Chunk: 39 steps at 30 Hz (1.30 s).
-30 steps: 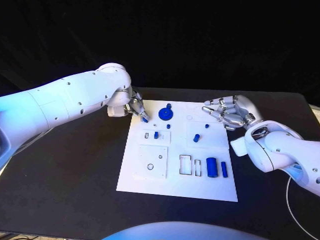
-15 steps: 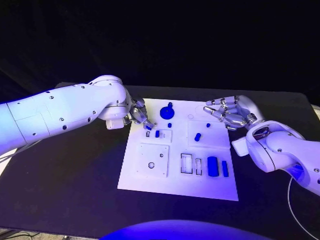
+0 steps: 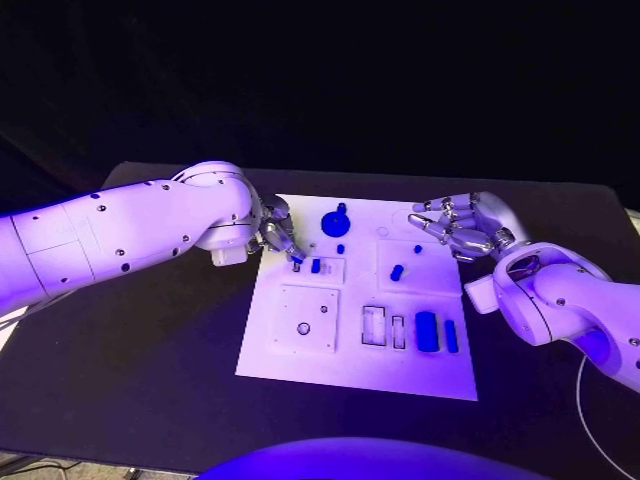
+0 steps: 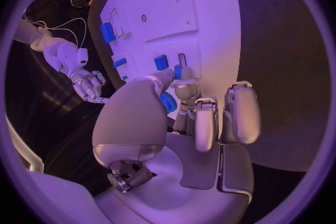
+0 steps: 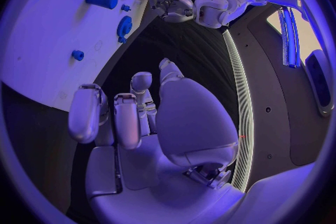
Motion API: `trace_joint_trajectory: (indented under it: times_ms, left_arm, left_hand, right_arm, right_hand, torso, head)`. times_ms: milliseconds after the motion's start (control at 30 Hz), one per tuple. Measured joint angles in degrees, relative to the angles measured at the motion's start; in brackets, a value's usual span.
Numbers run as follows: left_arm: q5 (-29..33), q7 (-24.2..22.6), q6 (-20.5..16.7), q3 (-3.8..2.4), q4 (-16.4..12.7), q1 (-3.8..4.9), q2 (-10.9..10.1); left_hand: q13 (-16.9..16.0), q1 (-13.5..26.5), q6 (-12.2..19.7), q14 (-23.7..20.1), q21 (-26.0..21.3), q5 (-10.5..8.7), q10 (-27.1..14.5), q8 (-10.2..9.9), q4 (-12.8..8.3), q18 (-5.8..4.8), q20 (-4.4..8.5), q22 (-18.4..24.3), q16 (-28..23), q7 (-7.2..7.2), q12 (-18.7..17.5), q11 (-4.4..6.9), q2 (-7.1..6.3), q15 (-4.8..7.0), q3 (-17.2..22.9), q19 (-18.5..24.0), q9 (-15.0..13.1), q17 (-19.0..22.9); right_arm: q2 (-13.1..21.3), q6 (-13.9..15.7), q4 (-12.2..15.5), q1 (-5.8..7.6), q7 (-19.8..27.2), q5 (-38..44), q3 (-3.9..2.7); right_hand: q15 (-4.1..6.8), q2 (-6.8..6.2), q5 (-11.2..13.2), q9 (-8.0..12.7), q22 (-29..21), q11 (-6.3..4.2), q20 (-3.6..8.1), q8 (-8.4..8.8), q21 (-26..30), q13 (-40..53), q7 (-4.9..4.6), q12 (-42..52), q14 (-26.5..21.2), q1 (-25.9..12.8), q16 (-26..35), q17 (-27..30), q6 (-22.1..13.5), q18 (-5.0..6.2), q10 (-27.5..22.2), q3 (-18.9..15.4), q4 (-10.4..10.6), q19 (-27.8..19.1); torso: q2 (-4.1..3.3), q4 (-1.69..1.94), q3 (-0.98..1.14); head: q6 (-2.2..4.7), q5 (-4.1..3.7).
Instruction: Assemble the parts on the task board
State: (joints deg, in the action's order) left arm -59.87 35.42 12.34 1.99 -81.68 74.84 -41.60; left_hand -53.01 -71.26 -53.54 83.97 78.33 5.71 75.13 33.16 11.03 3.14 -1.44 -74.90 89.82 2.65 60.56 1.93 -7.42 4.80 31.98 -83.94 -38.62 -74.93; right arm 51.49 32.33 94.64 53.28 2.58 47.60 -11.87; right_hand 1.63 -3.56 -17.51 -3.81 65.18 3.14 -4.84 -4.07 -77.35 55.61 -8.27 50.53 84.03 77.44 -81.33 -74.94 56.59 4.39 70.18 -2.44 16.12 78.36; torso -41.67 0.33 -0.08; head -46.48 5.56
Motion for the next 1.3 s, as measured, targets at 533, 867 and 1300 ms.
trace_joint_trajectory:
  times_ms: [533,867,1300]
  left_arm:
    - [-1.2,0.0,1.7,-0.12,0.1,-0.37,0.0]
    - [-1.6,0.1,4.1,-0.14,0.2,-0.38,0.0]
    - [-2.1,0.1,5.4,-0.16,0.3,-0.39,0.1]
  left_hand:
    - [0.0,0.6,0.0,0.0,0.0,0.19,0.0,0.2,-0.7,0.00,0.00,0.0,0.0,0.01,0.0,0.00,-0.56,0.00,1.0,0.0,0.0,0.0]
    - [0.0,0.6,-0.2,0.0,0.0,0.20,0.2,0.2,-0.8,0.00,0.00,0.0,0.0,-0.20,0.2,-0.21,-0.56,0.00,1.1,0.0,0.0,0.0]
    - [-0.2,0.6,-0.2,0.0,0.0,0.17,0.3,0.1,-0.9,-0.01,0.00,0.0,0.0,-0.19,0.2,-0.05,-0.57,0.00,1.2,0.0,0.0,0.0]
  right_arm:
    - [0.0,-0.1,0.0,-0.08,0.0,-0.1,0.00]
    - [0.0,-0.1,0.0,-0.09,0.0,-0.1,0.00]
    - [0.0,-0.2,0.0,-0.10,0.0,-0.1,0.00]
  right_hand:
    - [0.00,0.00,0.0,0.0,0.0,0.00,0.00,0.00,0.0,0.0,0.00,0.0,0.0,0.0,0.0,0.0,0.0,0.00,0.0,0.0,0.0,0.0]
    - [0.00,0.00,0.0,0.0,0.0,0.00,0.00,0.00,0.0,0.0,0.00,0.0,0.0,0.0,0.0,0.0,0.0,0.00,0.0,0.0,0.0,0.0]
    - [0.00,0.00,0.0,0.0,0.0,0.00,0.00,0.00,0.0,0.0,0.00,0.0,0.0,0.0,0.0,0.0,0.0,0.00,0.0,0.0,0.0,0.0]
  torso:
    - [0.00,-0.03,0.09]
    - [0.00,-0.03,0.08]
    - [-0.01,-0.03,0.07]
  head:
    - [-0.38,0.15]
    - [-0.43,0.25]
    - [-0.58,0.40]
